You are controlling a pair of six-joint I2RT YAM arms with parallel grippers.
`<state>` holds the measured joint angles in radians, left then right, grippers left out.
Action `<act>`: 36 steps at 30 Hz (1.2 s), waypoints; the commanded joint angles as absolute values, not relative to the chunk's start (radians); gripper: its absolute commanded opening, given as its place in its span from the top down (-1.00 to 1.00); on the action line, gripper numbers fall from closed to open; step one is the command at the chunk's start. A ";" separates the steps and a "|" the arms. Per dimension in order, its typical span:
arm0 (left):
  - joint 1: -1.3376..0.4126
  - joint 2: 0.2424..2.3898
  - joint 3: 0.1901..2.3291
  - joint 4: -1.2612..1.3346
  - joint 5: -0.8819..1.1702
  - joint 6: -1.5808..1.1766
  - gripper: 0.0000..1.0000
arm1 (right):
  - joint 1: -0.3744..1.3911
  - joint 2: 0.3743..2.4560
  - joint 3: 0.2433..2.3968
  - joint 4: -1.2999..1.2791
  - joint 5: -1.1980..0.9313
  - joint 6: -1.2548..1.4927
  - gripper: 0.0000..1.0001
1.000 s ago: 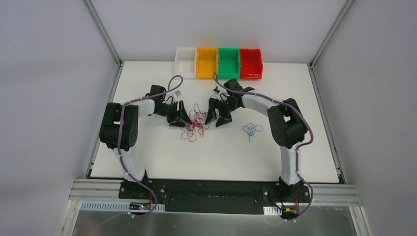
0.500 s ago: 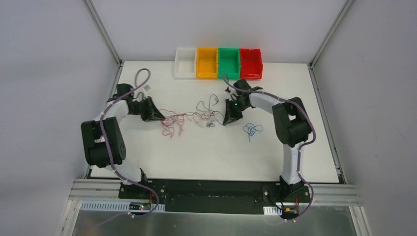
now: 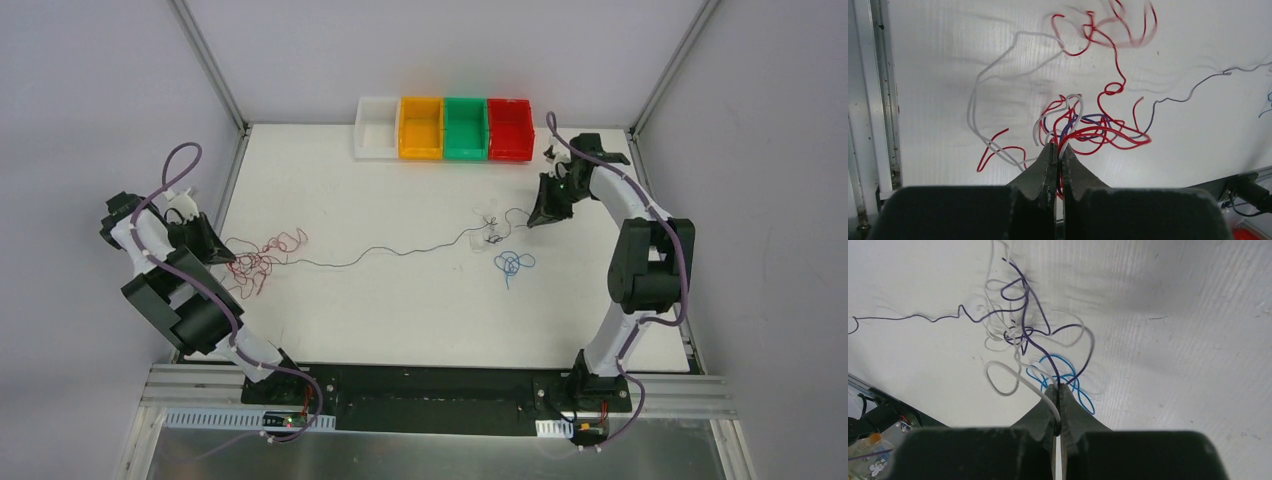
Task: Untangle the cables
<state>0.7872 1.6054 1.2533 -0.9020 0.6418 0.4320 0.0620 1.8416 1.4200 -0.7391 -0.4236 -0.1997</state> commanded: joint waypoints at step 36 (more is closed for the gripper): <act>0.251 1.380 1.196 -0.821 0.752 0.084 -0.52 | 0.124 1.658 1.370 -0.957 -0.316 -0.453 -0.30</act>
